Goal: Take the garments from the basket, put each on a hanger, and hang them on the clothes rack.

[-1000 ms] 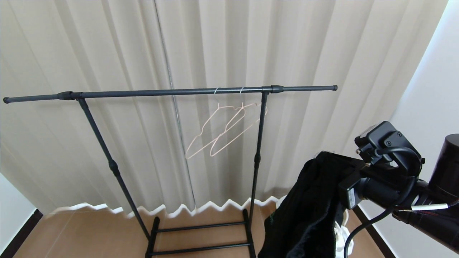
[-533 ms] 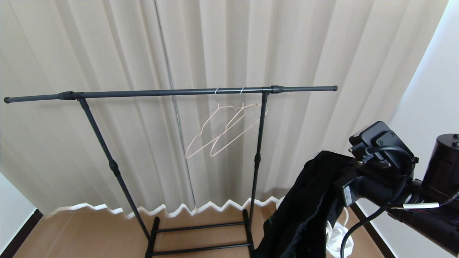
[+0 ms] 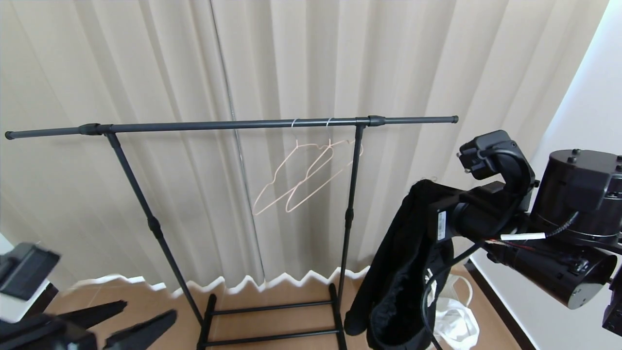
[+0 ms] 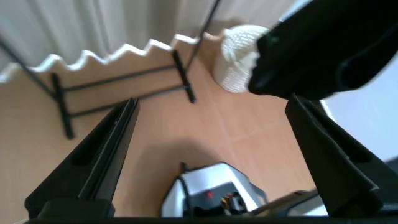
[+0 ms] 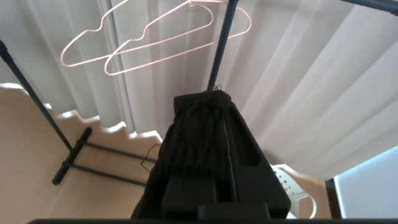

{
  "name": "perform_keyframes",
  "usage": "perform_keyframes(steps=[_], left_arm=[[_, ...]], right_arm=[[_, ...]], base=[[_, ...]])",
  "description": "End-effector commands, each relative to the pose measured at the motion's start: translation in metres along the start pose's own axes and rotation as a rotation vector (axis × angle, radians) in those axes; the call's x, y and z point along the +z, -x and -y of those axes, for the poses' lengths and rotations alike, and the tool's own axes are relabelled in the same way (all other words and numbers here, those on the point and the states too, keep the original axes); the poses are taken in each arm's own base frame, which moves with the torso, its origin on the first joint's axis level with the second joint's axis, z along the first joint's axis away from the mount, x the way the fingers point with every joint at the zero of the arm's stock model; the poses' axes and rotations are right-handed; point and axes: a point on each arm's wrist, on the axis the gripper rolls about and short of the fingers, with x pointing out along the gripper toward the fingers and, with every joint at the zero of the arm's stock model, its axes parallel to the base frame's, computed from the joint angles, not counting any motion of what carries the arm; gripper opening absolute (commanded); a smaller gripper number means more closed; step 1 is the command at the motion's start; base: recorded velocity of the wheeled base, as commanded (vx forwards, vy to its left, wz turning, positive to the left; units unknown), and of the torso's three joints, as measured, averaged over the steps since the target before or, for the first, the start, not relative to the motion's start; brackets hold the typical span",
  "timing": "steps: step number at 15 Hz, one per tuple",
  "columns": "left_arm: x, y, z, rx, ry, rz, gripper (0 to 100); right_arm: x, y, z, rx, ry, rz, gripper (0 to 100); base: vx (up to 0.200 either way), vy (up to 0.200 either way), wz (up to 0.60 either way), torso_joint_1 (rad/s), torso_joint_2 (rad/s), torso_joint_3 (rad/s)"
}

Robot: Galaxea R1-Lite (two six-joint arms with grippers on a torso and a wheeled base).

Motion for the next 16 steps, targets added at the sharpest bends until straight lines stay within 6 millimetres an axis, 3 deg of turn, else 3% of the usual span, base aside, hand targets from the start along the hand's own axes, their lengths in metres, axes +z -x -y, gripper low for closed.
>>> perform_keyframes(steps=[1, 4, 7, 11, 16], left_arm=[[0.033, -0.084, 0.061, -0.125, 0.000, -0.201, 100], [0.034, -0.133, 0.104, -0.175, 0.007, -0.286, 100], [0.022, -0.171, 0.125, -0.172, -0.012, -0.357, 100], [0.016, -0.192, 0.141, -0.183, -0.014, -0.379, 100], [0.008, -0.193, 0.149, -0.191, -0.014, -0.400, 100]], right_arm=[[0.001, -0.010, -0.006, 0.007, -0.026, -0.001, 0], [0.002, -0.019, -0.013, -0.032, -0.064, -0.003, 0], [-0.001, -0.021, -0.019, -0.024, -0.074, -0.013, 0], [-0.002, -0.016, -0.028, -0.002, -0.067, -0.015, 0], [-0.001, -0.013, -0.031, 0.012, -0.065, -0.012, 0]], base=[[0.000, 0.000, 0.00, 0.000, 0.00, 0.000], [0.000, 0.000, 0.00, 0.000, 0.00, 0.000], [0.000, 0.000, 0.00, 0.000, 0.00, 0.000], [0.000, 0.000, 0.00, 0.000, 0.00, 0.000], [0.000, 0.000, 0.00, 0.000, 0.00, 0.000]])
